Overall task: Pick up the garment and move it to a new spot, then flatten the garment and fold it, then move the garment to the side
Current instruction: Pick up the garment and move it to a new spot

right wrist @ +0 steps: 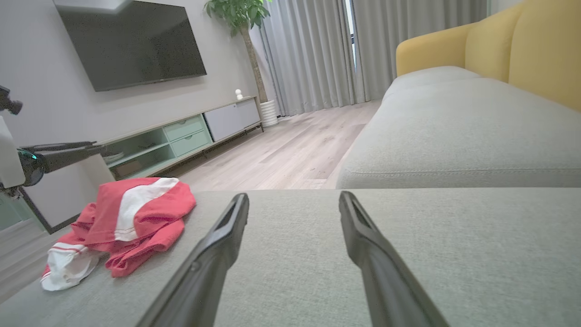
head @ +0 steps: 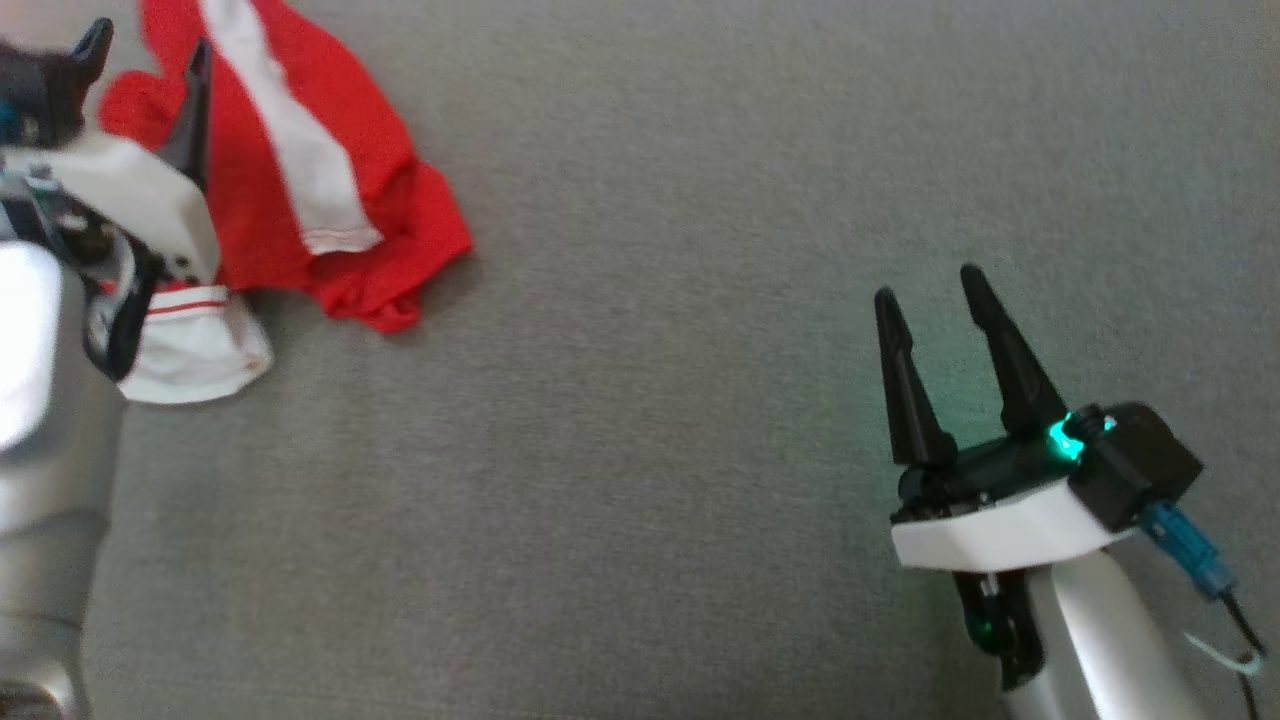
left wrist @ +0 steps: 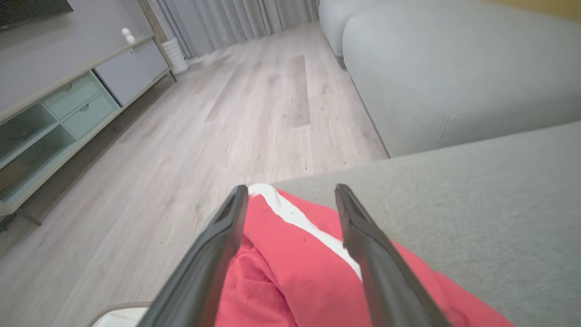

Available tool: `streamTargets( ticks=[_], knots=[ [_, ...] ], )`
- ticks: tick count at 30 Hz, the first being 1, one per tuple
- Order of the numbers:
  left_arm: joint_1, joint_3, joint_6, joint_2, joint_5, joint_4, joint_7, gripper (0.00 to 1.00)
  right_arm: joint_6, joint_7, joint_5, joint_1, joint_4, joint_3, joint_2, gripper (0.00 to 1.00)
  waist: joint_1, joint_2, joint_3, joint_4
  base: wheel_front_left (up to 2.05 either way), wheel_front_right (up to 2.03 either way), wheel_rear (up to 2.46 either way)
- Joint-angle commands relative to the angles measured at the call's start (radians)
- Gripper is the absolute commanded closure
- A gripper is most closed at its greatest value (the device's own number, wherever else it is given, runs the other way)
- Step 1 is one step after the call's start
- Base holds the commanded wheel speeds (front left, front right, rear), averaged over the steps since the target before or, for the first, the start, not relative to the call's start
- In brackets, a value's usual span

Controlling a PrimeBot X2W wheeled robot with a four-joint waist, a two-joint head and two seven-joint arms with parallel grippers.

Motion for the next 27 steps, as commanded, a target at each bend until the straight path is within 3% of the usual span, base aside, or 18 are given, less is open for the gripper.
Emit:
streamTargets(
  ticks=[1, 8, 14, 15, 16, 21, 27],
  knots=[
    [-0.072, -0.011, 0.002, 0.08, -0.027, 0.023, 0.045, 0.0, -0.001, -0.011, -0.009, -0.039, -0.045, 0.022, -0.004, 0.0, -0.0003, 0.0, 0.067, -0.061, 0.0, 0.0, 0.0],
    [-0.194, -0.152, 0.002, 0.153, -0.115, 0.182, 0.118, 0.0, -0.001, -0.011, -0.009, -0.064, -0.069, 0.025, -0.004, 0.0, -0.0003, 0.0, 0.128, -0.122, 0.0, 0.0, 0.0],
    [-0.225, -0.222, 0.002, 0.168, -0.158, 0.27, 0.146, 0.0, -0.001, -0.011, -0.005, -0.071, -0.074, 0.027, -0.004, 0.0, -0.0003, 0.0, 0.144, -0.147, 0.0, 0.0, 0.0],
    [-0.226, -0.235, 0.002, 0.168, -0.173, 0.283, 0.156, 0.3, -0.001, -0.011, -0.004, -0.071, -0.074, 0.027, -0.004, 0.0, -0.0003, 0.0, 0.144, -0.149, 0.0, 0.0, 0.0],
    [-0.229, -0.245, 0.002, 0.171, -0.185, 0.295, 0.158, 1.0, -0.001, -0.011, -0.002, -0.071, -0.074, 0.027, -0.004, 0.0, -0.0003, 0.0, 0.143, -0.152, 0.0, 0.0, 0.0],
    [-0.261, -0.262, 0.002, 0.176, -0.214, 0.341, 0.106, 1.0, -0.001, -0.011, 0.003, -0.066, -0.068, 0.026, -0.004, 0.0, -0.0003, 0.0, 0.125, -0.152, 0.0, 0.0, 0.0],
    [-0.331, -0.234, 0.01, 0.16, -0.225, 0.348, -0.075, 1.0, -0.001, -0.011, 0.018, -0.059, -0.054, 0.028, -0.004, 0.0, -0.0003, 0.0, 0.068, -0.142, 0.0, 0.0, 0.0]
  ],
)
